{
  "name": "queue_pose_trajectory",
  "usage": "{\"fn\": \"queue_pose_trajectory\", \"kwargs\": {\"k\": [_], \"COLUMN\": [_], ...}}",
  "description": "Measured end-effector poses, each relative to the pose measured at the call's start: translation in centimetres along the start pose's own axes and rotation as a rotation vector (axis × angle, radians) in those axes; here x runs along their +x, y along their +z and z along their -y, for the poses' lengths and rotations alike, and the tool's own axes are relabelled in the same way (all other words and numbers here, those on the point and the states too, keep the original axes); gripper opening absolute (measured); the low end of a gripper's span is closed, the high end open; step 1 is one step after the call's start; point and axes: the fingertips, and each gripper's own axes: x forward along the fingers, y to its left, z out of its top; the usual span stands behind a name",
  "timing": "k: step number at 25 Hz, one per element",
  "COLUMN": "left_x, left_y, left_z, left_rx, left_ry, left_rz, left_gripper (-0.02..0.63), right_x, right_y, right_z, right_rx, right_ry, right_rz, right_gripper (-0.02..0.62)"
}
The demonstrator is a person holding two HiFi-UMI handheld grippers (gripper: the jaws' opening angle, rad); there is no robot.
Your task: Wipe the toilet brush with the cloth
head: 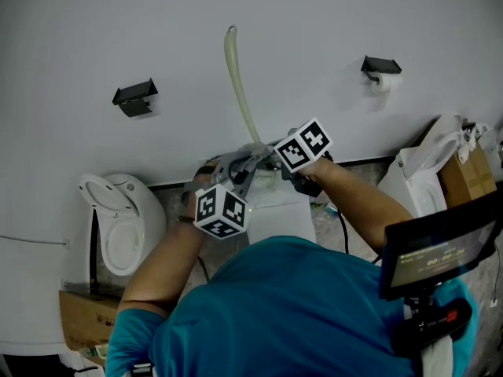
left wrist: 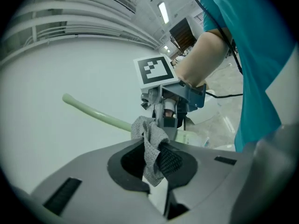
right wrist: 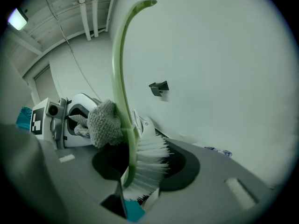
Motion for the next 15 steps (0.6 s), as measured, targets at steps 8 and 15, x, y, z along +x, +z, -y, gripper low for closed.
{"fn": "queue_pose_trajectory", "kwargs": {"k": [8, 15], "left_x": [-1.4, -3.8], "left_y": [-1.2, -6.1], "left_z": [-1.2, -2.9], "left_rx": [-0.223, -0.600], "left_ry": [0.009, 0.030], "left_rz": [0.062, 0.144], "left_gripper": [0.038, 0.038], "right_x": [0.5, 0.3], "right_y": [-2.0, -4.5], "right_z": [1.1, 2.0], "right_rx": [0.028, 0.057], "right_ry": [-0.013, -0.014], "right_rz": [-0.023, -0.022], "right_gripper": [0.163, 0.163]}}
